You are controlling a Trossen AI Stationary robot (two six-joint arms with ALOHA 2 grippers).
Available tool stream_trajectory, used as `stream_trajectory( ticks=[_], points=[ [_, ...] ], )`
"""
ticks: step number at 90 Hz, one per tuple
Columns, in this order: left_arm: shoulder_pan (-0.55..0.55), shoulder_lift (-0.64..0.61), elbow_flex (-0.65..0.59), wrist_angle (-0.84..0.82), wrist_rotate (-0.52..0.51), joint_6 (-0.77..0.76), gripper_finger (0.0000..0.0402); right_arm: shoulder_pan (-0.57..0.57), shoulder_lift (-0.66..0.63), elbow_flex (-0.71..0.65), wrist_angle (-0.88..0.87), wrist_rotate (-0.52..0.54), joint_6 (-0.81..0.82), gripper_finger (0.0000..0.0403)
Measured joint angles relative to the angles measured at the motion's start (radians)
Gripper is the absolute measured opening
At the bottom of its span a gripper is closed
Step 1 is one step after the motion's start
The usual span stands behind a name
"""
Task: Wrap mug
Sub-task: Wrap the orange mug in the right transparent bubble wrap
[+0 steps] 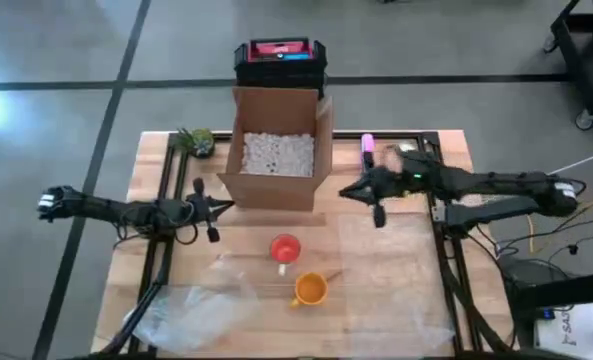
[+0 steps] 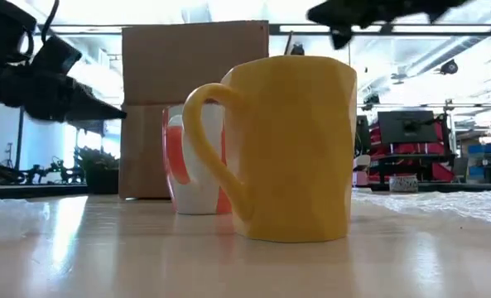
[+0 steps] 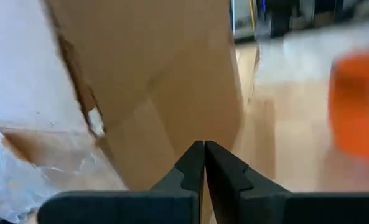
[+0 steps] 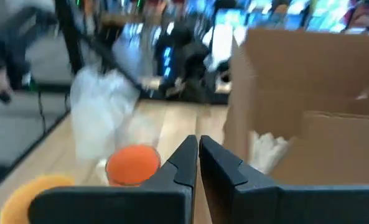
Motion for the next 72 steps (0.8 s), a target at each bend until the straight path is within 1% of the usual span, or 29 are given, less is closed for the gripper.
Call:
stream_trajectory(
  ticks=[10,20,27,37,41,47,57,72],
  points=[
    [0.000,0.005,0.000,0.174,0.004,-0.130,0.0000,0.052,0.133,0.139,-0.082,0.000,-0.079,0.0002],
    [0.000,0.006,0.000,0.328,0.008,-0.196,0.0000,0.099,0.264,0.286,-0.172,0.003,-0.125,0.0002],
    [0.000,0.009,0.000,0.375,0.006,-0.195,0.0000,0.125,0.360,0.396,-0.258,0.006,-0.159,0.0003],
    [0.000,0.015,0.000,0.371,0.019,-0.193,0.0000,0.156,0.487,0.543,-0.386,0.012,-0.205,0.0014],
    [-0.001,0.023,0.000,0.369,0.046,-0.208,0.0000,0.168,0.532,0.601,-0.443,0.028,-0.227,0.0023],
    [-0.001,0.039,0.000,0.366,0.096,-0.229,0.0000,0.187,0.597,0.688,-0.538,0.080,-0.247,0.0042],
    [-0.002,0.072,0.000,0.366,0.112,-0.245,0.0000,0.218,0.689,0.809,-0.690,0.170,-0.268,0.0083],
    [-0.003,0.126,0.000,0.367,0.124,-0.270,0.0000,0.258,0.794,0.932,-0.855,0.191,-0.262,0.0139]
  ],
)
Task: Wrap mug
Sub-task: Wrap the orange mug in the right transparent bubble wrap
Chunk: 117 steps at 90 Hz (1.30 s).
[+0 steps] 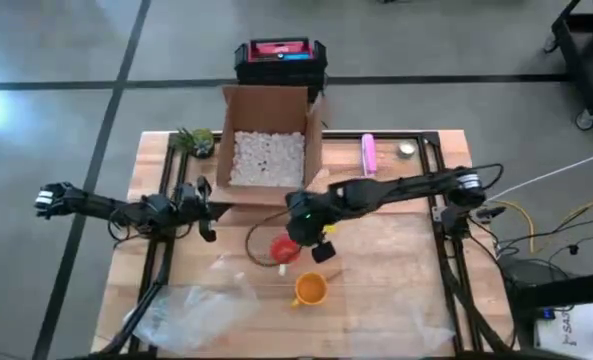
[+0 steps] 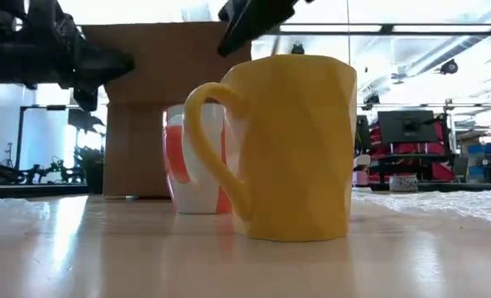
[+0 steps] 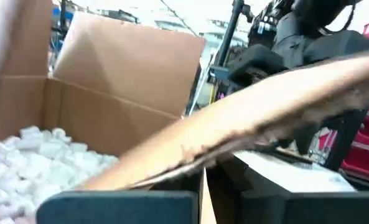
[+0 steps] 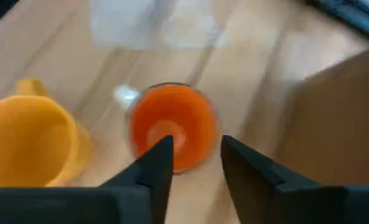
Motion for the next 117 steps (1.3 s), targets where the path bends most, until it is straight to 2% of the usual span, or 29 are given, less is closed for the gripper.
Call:
stream_trajectory(
  ticks=[10,29,48,57,72,83,117],
  points=[
    [-0.001,0.033,0.000,0.013,0.000,-0.003,0.0000,0.017,0.030,0.045,-0.074,0.028,-0.019,0.0162],
    [-0.001,0.057,0.000,0.035,-0.001,-0.002,0.0000,0.055,0.019,0.080,-0.213,0.193,-0.024,0.0174],
    [-0.001,0.057,0.000,0.046,-0.002,-0.002,0.0000,0.125,-0.034,0.102,-0.324,0.190,0.017,0.0167],
    [-0.001,0.060,0.000,0.046,-0.003,-0.002,0.0000,0.148,-0.040,0.069,-0.306,0.201,0.016,0.0159],
    [0.001,0.060,0.000,0.047,-0.014,0.010,0.0000,0.146,-0.018,-0.004,-0.176,0.291,-0.046,0.0150],
    [0.001,0.061,0.000,0.047,-0.026,0.013,0.0000,0.122,0.026,-0.014,-0.107,0.285,-0.061,0.0149],
    [0.001,0.062,0.000,0.054,-0.027,0.013,0.0000,0.118,0.154,-0.014,-0.061,0.281,-0.104,0.0164]
  ],
)
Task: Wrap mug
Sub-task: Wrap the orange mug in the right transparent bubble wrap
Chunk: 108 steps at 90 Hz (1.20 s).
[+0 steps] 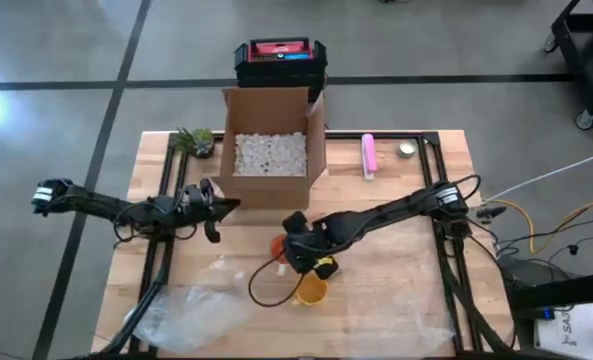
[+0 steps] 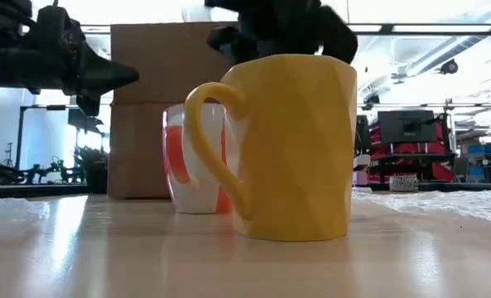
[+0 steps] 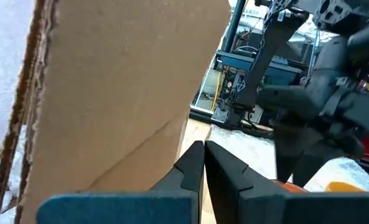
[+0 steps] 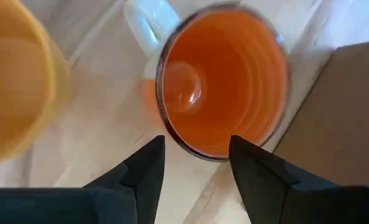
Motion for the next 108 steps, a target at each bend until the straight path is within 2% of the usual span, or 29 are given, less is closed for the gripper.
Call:
stream_trajectory(
  ticks=[21,34,58,67,77,83,98,108],
  points=[
    [0.000,0.000,0.000,0.000,0.000,-0.008,0.0000,-0.009,0.013,0.000,0.029,-0.006,-0.001,0.0151],
    [0.000,0.000,0.000,0.000,0.000,-0.012,0.0000,-0.013,0.018,-0.002,0.079,-0.080,-0.018,0.0139],
    [0.000,0.000,0.000,0.000,0.002,-0.012,0.0000,-0.016,0.094,-0.003,0.078,-0.072,-0.081,0.0111],
    [0.000,0.000,0.000,0.000,0.003,-0.013,0.0000,-0.017,0.106,0.000,0.067,-0.079,-0.090,0.0087],
    [0.000,0.000,0.000,0.000,0.003,-0.013,0.0000,-0.016,0.099,0.002,0.061,-0.073,-0.095,0.0034],
    [-0.001,0.000,0.000,0.000,0.003,-0.013,0.0000,-0.016,0.088,0.001,0.041,-0.066,-0.105,0.0010],
    [-0.001,0.000,0.000,0.000,0.003,-0.013,0.0000,-0.017,-0.002,0.018,-0.109,0.016,-0.071,0.0008],
    [-0.002,0.004,0.000,0.000,0.004,-0.017,0.0000,-0.018,-0.082,0.015,-0.240,-0.025,0.036,0.0005]
  ],
)
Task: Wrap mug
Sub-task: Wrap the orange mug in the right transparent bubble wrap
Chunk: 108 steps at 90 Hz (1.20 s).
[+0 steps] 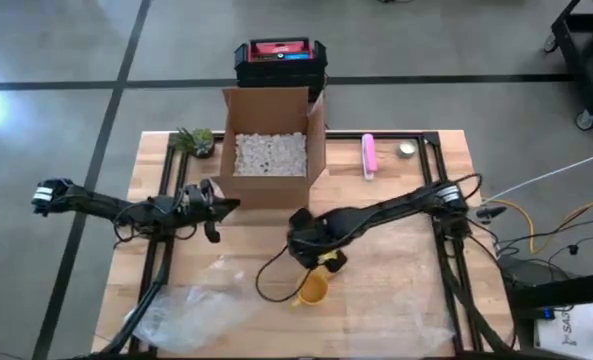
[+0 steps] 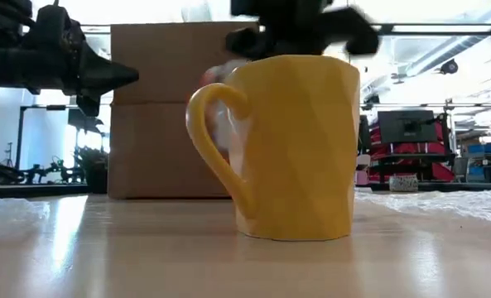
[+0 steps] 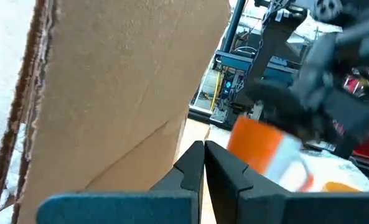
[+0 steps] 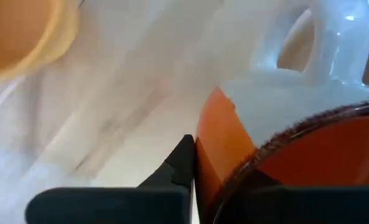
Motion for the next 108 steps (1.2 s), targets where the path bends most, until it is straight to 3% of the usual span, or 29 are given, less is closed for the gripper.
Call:
stream_trajectory(
  ticks=[14,46,63,89,108],
  points=[
    [-0.001,0.017,0.000,0.000,0.000,-0.014,0.0000,0.025,-0.139,-0.050,-0.107,-0.054,0.190,0.0003],
    [-0.001,0.062,0.000,0.032,-0.002,-0.014,0.0000,0.146,-0.441,-0.436,-0.079,-0.047,0.608,0.0001],
    [-0.001,0.086,0.000,0.047,-0.024,-0.014,0.0000,0.220,-0.473,-0.537,-0.085,-0.069,0.752,0.0001],
    [-0.001,0.109,0.000,0.056,-0.027,-0.028,0.0000,0.374,-0.473,-0.640,-0.024,-0.193,0.966,0.0000],
    [-0.001,0.130,0.000,0.056,-0.027,-0.037,0.0000,0.452,-0.460,-0.721,0.137,-0.211,1.080,0.0000]
  ],
)
